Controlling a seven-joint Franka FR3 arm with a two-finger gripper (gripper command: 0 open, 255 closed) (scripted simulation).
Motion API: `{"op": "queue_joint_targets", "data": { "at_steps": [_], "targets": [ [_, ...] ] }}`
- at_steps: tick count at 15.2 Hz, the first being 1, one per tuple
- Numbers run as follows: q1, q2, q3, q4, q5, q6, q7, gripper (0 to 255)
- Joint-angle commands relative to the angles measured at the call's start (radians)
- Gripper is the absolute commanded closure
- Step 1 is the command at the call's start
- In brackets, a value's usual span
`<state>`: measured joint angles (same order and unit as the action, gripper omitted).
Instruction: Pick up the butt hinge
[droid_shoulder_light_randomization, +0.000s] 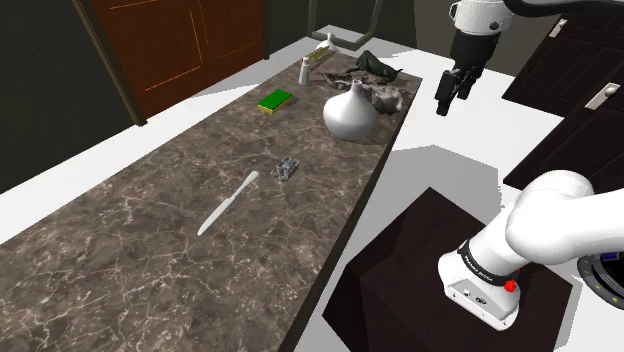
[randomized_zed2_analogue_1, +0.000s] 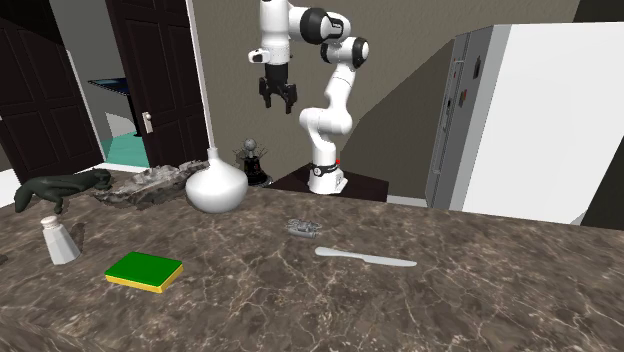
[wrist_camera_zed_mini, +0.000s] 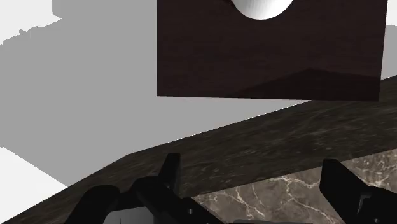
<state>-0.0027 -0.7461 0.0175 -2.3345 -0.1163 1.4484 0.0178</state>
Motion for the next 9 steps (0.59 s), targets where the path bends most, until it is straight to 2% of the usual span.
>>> {"op": "queue_joint_targets", "data": {
  "at_steps": [1,9],
  "targets": [
    [0.0,0.0,0.0,0.0,0.0,0.0,0.0,0],
    [-0.01,0.049,0.178,-0.093,0.166,0.164,0.375,0]
  ]
}}
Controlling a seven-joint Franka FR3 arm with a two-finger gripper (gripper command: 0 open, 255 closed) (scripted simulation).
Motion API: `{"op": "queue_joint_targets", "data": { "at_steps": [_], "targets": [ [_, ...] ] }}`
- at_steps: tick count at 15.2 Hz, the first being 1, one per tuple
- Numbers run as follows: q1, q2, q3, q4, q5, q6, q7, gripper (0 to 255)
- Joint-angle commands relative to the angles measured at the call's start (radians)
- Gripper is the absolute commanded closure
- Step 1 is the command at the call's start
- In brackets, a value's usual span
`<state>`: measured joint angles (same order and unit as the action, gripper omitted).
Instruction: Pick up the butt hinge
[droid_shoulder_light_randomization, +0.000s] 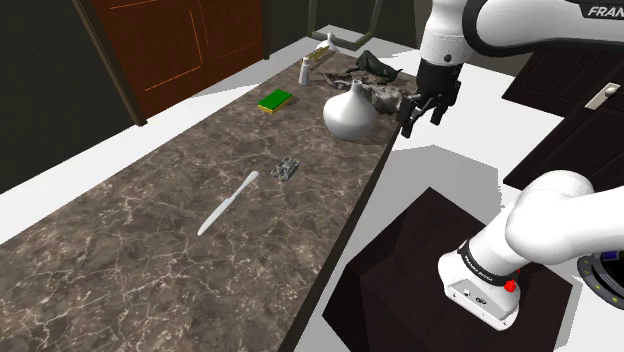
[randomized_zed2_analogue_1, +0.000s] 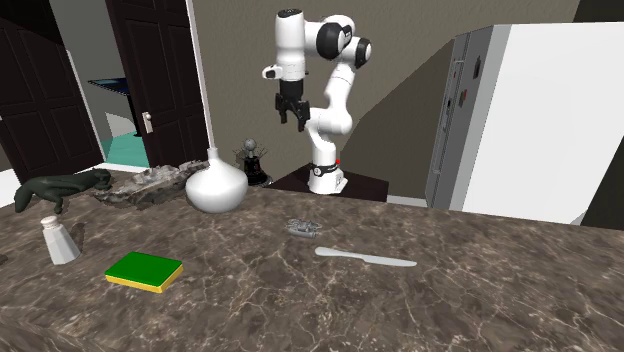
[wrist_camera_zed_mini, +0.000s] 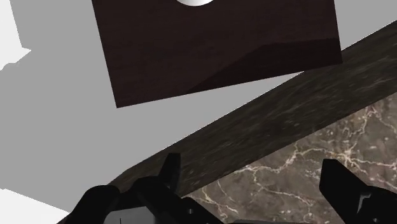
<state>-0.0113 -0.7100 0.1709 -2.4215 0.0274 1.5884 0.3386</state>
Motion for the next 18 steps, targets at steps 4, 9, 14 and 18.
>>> {"op": "queue_joint_targets", "data": {
  "at_steps": [4,9,14,18],
  "targets": [
    [-0.011,0.087,0.117,-0.012,0.087,0.125,0.236,0],
    [-0.036,0.221,0.23,0.02,0.131,0.26,0.462,0],
    [-0.077,0.394,0.337,0.093,0.116,0.389,0.699,0],
    [-0.11,0.557,0.407,0.178,0.048,0.477,0.906,0]
  ]
}}
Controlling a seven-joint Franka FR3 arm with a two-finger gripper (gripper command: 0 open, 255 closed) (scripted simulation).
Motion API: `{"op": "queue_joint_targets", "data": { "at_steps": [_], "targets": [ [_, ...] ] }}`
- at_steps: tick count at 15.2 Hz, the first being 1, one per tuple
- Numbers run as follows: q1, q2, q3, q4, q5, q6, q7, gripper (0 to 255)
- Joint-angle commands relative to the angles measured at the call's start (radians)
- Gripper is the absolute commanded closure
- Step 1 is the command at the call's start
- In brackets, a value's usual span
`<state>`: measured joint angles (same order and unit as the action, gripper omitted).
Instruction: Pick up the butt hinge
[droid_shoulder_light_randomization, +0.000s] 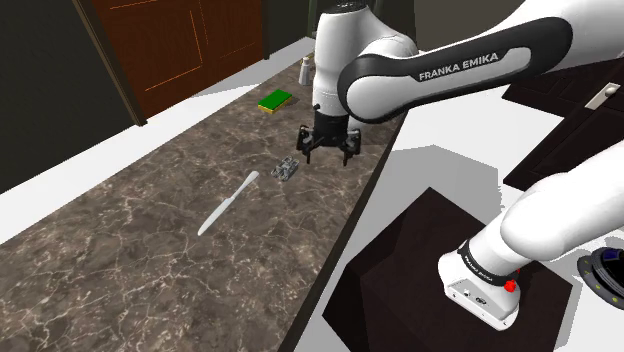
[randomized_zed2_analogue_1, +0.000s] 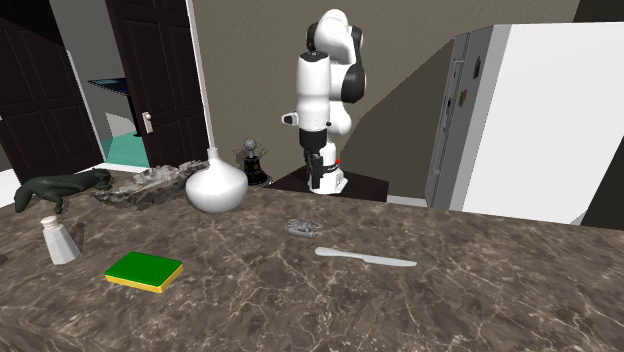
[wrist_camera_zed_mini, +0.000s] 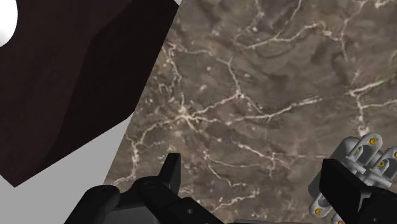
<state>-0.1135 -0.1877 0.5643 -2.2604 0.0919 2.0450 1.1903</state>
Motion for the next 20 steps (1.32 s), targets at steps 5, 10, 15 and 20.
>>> {"op": "queue_joint_targets", "data": {
  "at_steps": [5,10,15,20],
  "targets": [
    [-0.012,0.258,0.051,0.158,-0.166,0.092,0.329,0],
    [0.036,0.435,0.02,0.3,-0.292,0.112,0.532,0],
    [0.045,0.472,0.008,0.275,-0.322,0.168,0.553,0],
    [0.05,0.491,0.002,0.26,-0.338,0.198,0.563,255]
  ]
}}
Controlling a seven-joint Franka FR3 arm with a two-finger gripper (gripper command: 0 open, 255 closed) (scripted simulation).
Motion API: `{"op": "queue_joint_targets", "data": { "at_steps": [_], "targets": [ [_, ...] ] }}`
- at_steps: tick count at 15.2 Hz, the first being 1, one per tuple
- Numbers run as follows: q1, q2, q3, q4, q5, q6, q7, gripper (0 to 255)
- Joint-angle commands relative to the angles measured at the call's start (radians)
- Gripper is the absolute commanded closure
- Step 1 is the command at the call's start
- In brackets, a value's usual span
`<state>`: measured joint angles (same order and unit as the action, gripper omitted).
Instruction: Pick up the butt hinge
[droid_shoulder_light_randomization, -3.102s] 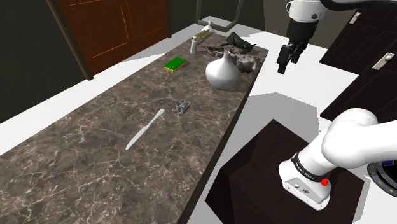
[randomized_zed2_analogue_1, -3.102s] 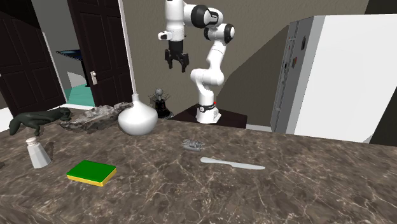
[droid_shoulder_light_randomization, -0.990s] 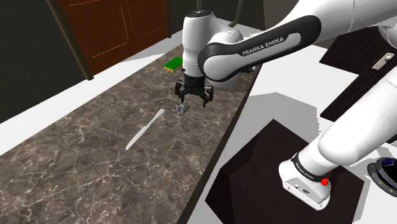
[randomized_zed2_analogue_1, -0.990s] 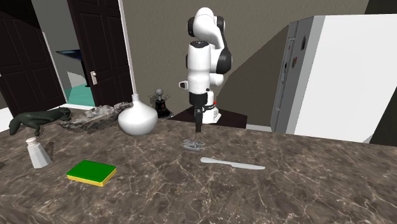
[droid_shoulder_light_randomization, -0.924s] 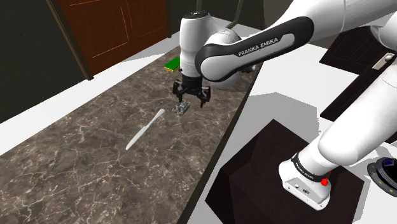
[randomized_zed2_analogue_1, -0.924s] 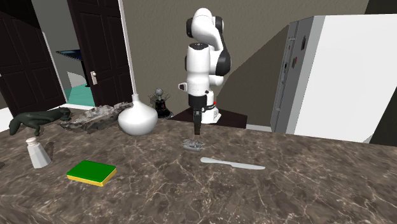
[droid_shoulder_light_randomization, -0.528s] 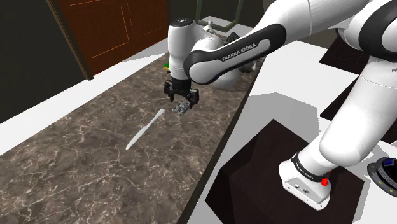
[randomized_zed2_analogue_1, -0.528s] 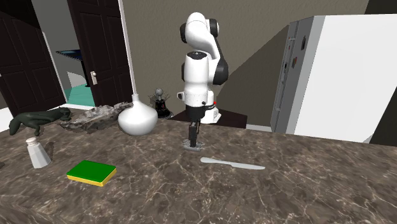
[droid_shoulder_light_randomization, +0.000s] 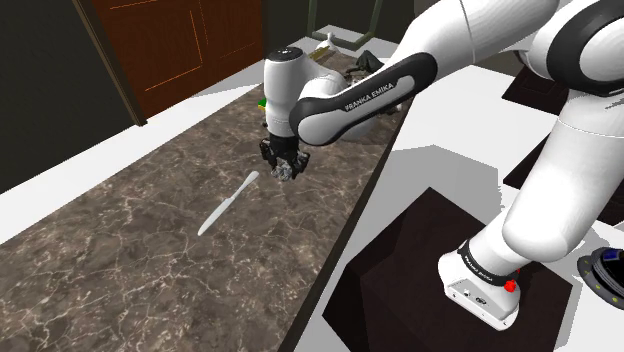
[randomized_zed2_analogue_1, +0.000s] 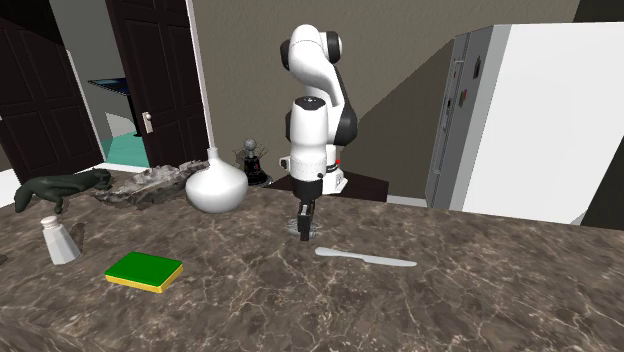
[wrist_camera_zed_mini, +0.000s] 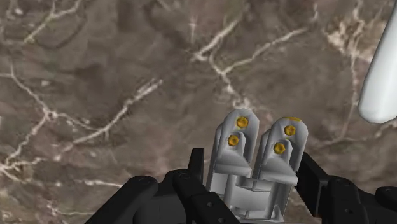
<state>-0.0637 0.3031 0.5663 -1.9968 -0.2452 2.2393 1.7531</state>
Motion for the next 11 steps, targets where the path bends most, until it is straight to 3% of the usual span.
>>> {"op": "queue_joint_targets", "data": {
  "at_steps": [1,11],
  "targets": [
    [0.0,0.001,0.0,-0.002,-0.001,0.003,0.001,255],
    [-0.003,-0.014,0.005,0.009,0.012,-0.02,-0.008,255]
  ]
}}
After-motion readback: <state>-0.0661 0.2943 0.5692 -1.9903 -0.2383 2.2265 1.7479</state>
